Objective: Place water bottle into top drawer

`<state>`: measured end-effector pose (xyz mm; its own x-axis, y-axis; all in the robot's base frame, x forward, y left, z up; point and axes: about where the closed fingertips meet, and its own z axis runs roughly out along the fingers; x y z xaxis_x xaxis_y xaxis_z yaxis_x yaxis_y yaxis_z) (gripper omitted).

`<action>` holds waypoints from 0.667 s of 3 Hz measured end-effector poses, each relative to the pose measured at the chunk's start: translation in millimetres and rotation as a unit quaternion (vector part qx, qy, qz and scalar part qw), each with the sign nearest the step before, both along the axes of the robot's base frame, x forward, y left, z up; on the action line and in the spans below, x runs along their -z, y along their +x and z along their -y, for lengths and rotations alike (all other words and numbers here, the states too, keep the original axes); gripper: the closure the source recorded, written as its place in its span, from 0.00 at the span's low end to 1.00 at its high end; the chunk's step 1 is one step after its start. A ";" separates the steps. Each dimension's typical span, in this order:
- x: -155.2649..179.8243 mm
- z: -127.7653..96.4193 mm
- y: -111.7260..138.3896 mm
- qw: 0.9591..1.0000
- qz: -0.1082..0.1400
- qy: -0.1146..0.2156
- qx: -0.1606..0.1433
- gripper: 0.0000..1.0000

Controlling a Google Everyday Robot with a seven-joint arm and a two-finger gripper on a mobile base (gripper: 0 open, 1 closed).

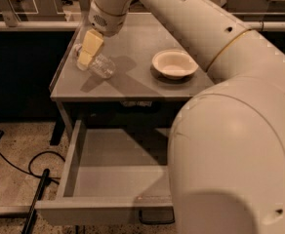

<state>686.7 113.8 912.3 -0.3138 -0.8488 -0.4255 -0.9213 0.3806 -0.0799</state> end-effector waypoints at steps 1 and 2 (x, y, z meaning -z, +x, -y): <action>15.1 -10.8 17.3 1.000 -0.013 0.005 0.009 0.00; 28.9 -16.6 29.3 0.999 -0.026 0.006 0.018 0.00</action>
Offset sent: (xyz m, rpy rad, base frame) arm 0.0466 0.0200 -0.0380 0.0149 0.0822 -0.0612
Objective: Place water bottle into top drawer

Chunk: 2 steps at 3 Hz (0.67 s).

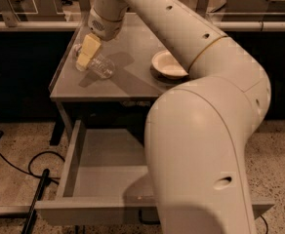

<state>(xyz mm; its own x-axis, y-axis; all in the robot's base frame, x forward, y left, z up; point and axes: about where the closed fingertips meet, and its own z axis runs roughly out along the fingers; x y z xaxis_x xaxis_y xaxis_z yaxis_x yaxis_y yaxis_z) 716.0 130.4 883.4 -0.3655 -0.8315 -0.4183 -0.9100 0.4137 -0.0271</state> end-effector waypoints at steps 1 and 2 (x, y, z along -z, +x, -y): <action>16.3 -2.8 11.5 1.000 -0.004 -0.008 0.006 0.00; 40.3 -0.7 29.9 1.000 -0.009 -0.023 0.015 0.00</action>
Offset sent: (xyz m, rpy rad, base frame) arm 0.0381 -0.0025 -0.0354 -0.0612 0.0083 -0.0439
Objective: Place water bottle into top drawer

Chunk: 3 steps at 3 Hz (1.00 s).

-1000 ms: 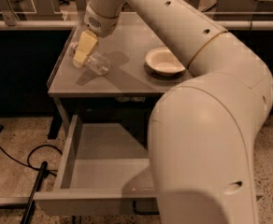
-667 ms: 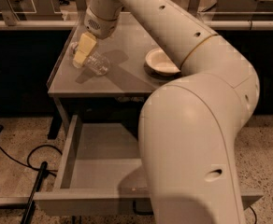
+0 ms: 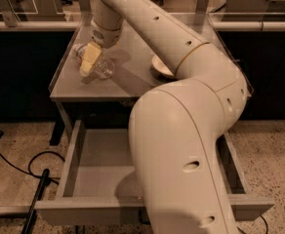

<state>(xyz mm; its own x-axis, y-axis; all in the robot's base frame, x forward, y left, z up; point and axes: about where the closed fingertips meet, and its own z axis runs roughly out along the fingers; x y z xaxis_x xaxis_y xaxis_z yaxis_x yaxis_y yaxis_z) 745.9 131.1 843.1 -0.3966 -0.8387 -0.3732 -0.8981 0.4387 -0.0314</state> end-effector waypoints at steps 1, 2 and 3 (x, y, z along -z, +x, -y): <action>0.1 0.0 0.0 1.000 0.000 0.000 0.000 0.00; 0.1 0.0 0.0 1.000 0.000 0.000 0.000 0.19; 0.1 0.0 0.0 1.000 0.000 0.000 0.000 0.41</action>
Offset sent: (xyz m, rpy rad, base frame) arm 0.0000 0.0000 0.0000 0.0000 0.0000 0.0000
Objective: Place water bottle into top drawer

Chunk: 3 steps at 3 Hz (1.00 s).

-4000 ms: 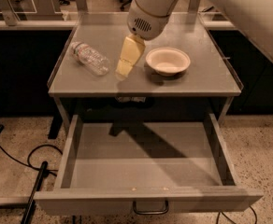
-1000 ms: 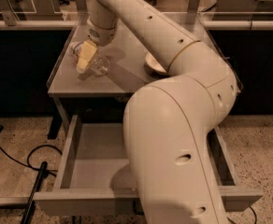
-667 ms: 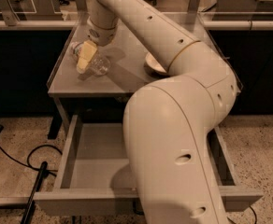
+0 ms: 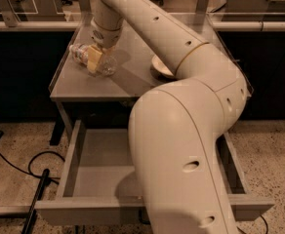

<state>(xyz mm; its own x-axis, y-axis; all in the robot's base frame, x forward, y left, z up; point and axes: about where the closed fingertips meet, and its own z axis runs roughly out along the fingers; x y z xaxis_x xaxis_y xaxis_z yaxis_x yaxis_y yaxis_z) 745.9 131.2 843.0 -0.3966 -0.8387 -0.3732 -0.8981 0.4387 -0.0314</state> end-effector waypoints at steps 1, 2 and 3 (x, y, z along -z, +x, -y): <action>0.0 0.0 0.0 1.000 0.000 0.000 0.000 0.64; 0.1 0.0 0.0 1.000 0.000 0.000 0.000 0.87; 0.1 0.0 0.0 1.000 0.000 0.000 0.000 1.00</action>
Offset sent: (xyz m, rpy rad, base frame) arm 0.0000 0.0000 0.0000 0.0000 0.0000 0.0000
